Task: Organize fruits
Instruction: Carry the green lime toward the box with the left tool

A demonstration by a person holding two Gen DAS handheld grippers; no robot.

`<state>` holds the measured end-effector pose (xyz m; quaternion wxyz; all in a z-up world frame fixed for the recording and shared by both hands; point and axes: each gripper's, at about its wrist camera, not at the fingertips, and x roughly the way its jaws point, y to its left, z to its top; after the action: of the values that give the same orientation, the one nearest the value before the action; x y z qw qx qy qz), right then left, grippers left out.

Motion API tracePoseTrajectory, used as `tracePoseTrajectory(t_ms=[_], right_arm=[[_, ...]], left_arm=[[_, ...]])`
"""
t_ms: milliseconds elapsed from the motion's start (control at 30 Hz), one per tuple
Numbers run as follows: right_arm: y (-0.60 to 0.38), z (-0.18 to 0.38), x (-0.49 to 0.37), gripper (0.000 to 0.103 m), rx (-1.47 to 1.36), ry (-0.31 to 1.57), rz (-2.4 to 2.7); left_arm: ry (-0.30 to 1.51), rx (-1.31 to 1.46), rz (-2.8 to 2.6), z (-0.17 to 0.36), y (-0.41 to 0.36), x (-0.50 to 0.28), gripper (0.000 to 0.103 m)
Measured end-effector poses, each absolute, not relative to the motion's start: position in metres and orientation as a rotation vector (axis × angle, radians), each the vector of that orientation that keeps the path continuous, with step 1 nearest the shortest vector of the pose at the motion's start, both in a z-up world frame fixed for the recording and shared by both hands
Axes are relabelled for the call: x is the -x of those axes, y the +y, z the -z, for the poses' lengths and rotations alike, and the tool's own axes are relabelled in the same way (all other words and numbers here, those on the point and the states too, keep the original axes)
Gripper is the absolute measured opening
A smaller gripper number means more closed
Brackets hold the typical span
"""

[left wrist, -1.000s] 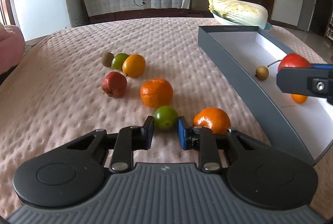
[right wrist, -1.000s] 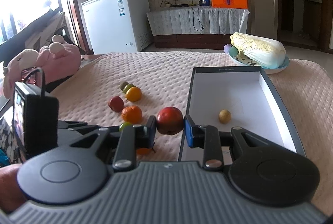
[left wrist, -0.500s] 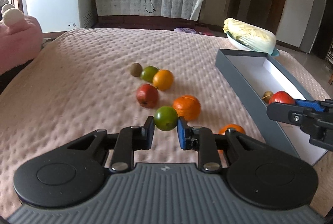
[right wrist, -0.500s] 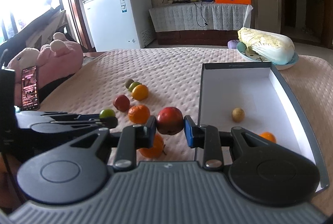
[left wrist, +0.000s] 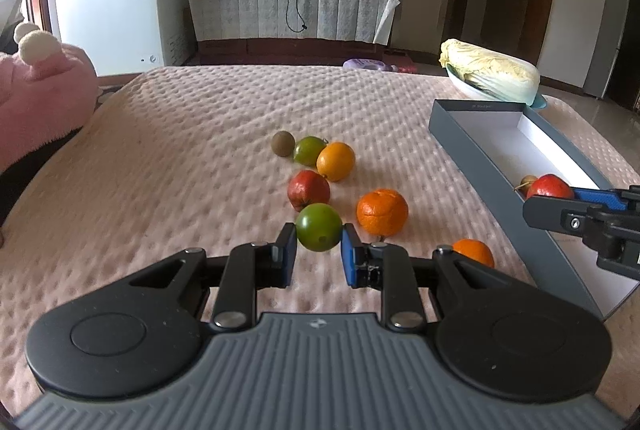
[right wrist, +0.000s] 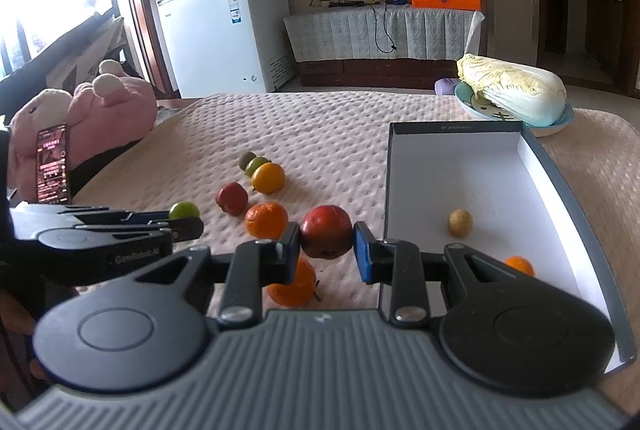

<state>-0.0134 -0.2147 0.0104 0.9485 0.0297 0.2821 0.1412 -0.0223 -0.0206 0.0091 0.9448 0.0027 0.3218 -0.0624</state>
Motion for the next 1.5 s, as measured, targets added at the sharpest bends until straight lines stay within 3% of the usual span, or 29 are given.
tracePoseTrajectory(t_ms=[733,1500], right_arm=[[-0.244,-0.028,0.026,0.032,-0.103,0.510,-0.259],[-0.314,-0.026,0.044,0.032,-0.131,0.521,-0.110]], left_arm=[[0.623,-0.037,0.152,-0.025,-0.049,0.026,0.028],[0.575,-0.095,0.352,-0.029,-0.154,0.036,0.028]])
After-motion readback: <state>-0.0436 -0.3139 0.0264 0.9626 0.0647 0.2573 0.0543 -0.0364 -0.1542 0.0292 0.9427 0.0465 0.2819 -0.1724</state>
